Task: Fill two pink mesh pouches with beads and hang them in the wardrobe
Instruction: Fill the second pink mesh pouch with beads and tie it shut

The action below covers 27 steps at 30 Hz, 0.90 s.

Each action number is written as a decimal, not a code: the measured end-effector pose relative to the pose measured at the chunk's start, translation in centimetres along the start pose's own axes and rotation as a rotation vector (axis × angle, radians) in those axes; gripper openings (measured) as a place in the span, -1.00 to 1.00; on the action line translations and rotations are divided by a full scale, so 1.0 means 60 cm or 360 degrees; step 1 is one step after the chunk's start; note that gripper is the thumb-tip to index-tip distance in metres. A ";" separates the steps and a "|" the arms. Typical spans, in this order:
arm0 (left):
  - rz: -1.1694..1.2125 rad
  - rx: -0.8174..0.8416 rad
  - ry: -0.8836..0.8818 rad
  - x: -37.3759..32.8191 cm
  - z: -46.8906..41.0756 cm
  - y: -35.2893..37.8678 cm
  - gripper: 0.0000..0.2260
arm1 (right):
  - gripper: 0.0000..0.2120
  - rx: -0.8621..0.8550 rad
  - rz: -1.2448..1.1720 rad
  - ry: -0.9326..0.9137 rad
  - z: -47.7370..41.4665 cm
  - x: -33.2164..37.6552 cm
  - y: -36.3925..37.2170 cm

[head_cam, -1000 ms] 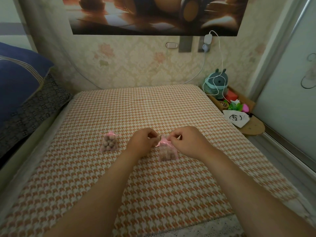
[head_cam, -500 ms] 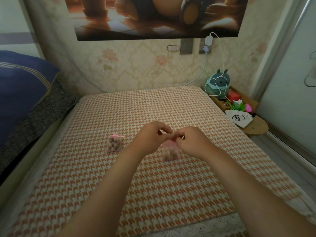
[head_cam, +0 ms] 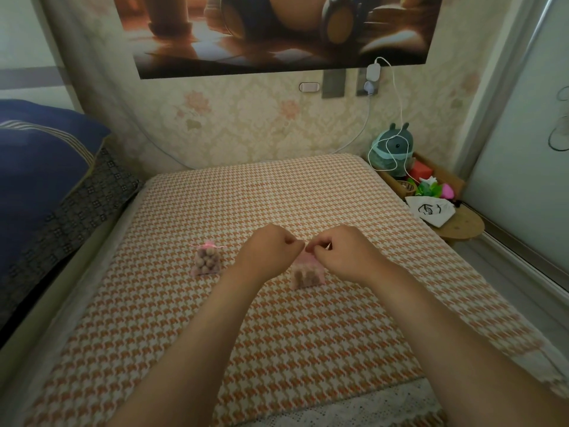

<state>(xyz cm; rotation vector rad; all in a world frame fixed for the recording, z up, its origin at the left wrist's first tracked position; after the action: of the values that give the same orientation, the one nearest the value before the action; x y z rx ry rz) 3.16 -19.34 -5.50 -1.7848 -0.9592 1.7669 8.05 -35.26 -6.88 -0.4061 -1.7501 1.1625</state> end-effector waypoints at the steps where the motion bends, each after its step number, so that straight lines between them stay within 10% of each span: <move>1: 0.0017 -0.0040 -0.0018 -0.001 0.001 -0.001 -0.64 | -0.77 -0.0002 -0.0029 -0.0008 0.000 0.001 -0.001; 7: 0.0047 -0.0062 -0.0074 -0.005 0.006 -0.020 -0.88 | -0.77 -0.0203 -0.0180 0.0066 -0.005 -0.020 -0.024; 27: 0.0187 -0.0009 -0.0053 0.033 0.003 -0.008 -0.76 | -0.82 0.0007 0.0437 0.0275 -0.029 -0.064 0.038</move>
<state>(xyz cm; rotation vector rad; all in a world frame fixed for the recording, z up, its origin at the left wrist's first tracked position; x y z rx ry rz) 2.81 -17.59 -6.46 -1.8545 -0.8895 1.8723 10.90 -35.88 -10.70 -0.7404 -1.5748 1.2813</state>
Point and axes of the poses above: each hand's wrist, its own z-axis away from the middle knuckle, its own y-axis out of the palm, x = y × z, the point moved 3 cm from there along -z, towards the middle knuckle, and after that the axes turned 7 degrees about z, right-handed, at the moved point
